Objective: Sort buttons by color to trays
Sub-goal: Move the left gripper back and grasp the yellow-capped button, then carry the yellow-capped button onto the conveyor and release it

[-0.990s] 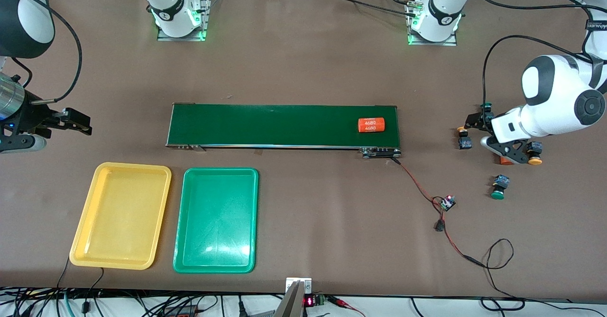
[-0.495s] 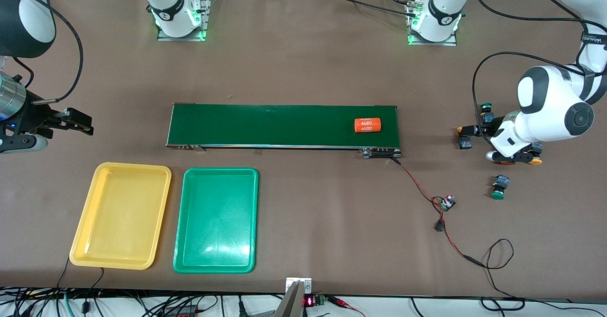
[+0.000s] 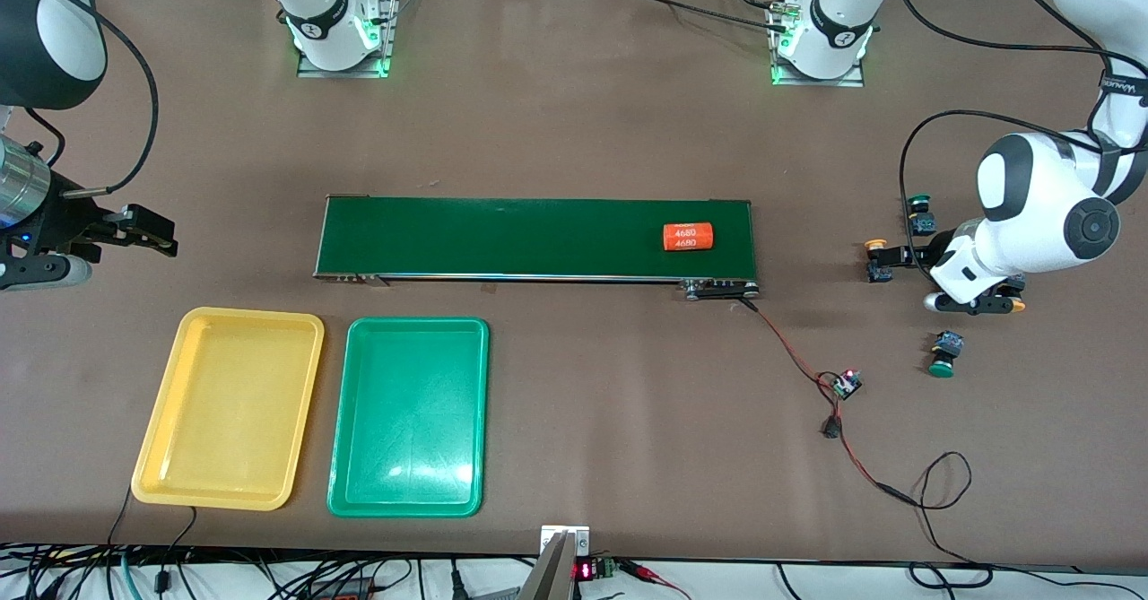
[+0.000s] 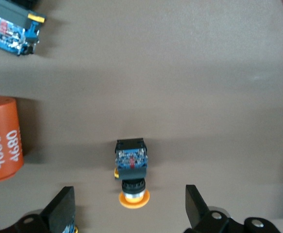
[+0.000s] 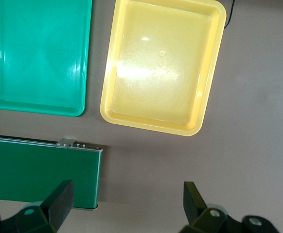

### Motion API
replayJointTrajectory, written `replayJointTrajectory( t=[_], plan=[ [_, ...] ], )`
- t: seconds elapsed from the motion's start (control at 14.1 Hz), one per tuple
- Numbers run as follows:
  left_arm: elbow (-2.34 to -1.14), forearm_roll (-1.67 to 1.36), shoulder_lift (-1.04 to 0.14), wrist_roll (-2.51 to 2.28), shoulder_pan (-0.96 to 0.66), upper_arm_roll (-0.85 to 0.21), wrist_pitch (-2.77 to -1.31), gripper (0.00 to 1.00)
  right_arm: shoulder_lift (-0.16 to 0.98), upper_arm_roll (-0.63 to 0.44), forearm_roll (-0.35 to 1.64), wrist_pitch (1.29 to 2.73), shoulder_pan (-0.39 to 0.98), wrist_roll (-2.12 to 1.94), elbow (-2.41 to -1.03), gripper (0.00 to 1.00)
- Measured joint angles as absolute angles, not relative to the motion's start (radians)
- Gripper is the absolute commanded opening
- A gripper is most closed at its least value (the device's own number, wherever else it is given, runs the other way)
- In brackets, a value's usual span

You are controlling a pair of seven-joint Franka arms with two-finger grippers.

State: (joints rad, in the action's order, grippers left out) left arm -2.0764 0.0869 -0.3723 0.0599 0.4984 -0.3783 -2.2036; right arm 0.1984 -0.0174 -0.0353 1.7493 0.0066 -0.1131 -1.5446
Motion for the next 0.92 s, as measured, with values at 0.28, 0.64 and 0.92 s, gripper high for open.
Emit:
replayJointTrajectory(
  t=[0.28, 0.64, 0.92],
  plan=[
    [-2.112, 0.088, -0.409, 0.060, 0.498, -0.378, -2.300, 1.00, 0.198, -0.017, -0.035, 1.750, 0.007, -0.113, -1.545, 1.00],
    [-2.118, 0.108, -0.456, 0.060, 0.499, -0.359, -2.353, 1.00, 0.199, -0.017, -0.035, 1.750, 0.007, -0.113, -1.545, 1.00],
    [-2.126, 0.113, -0.491, 0.060, 0.498, -0.357, -2.361, 1.00, 0.199, -0.017, -0.035, 1.750, 0.007, -0.113, -1.545, 1.00]
  ],
)
